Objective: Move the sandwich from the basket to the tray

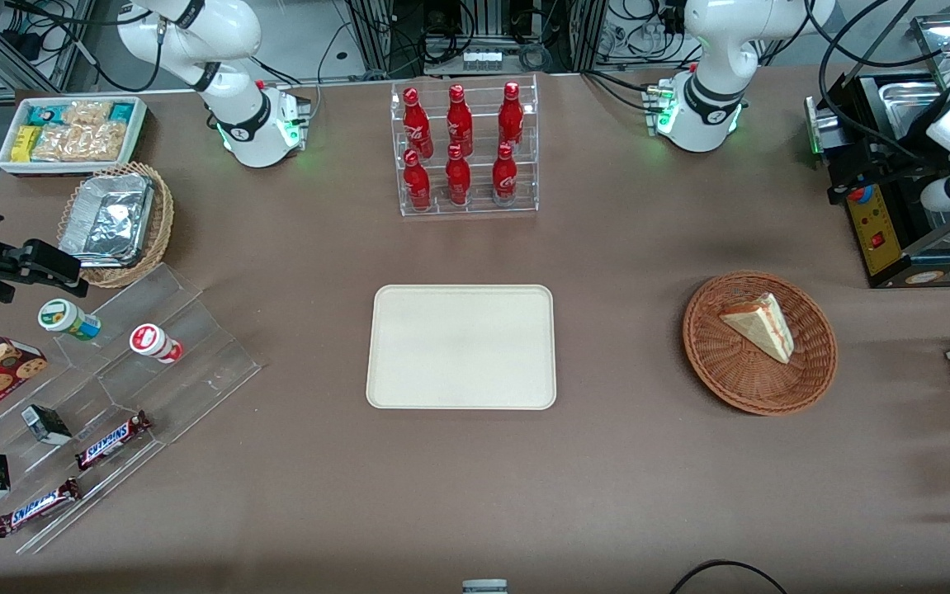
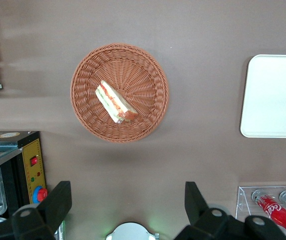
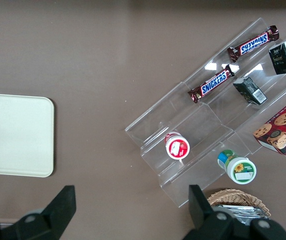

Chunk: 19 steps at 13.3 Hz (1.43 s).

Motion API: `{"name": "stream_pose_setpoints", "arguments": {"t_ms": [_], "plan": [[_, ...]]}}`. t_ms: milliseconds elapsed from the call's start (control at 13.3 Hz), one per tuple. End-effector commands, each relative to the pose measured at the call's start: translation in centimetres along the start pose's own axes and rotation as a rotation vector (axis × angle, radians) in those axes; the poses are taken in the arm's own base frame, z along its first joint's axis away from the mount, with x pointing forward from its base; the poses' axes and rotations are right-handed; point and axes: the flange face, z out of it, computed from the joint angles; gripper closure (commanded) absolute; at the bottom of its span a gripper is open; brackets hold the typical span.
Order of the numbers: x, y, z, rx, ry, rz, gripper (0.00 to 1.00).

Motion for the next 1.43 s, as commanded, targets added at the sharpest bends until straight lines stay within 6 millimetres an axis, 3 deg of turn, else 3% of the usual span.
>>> {"name": "stream_pose_setpoints", "arguments": {"t_ms": [0, 450, 825, 1050, 1350], "plan": [[0.0, -0.2, 0.0, 0.008, -0.009, 0.014, 0.00], [0.5, -0.3, 0.7, 0.008, -0.010, 0.011, 0.00], [1.8, -1.3, 5.0, 0.024, -0.054, -0.005, 0.00], [2.4, -4.4, 8.5, 0.022, -0.061, -0.073, 0.00], [3.2, -7.0, 12.6, 0.018, -0.066, -0.214, 0.00]]}}
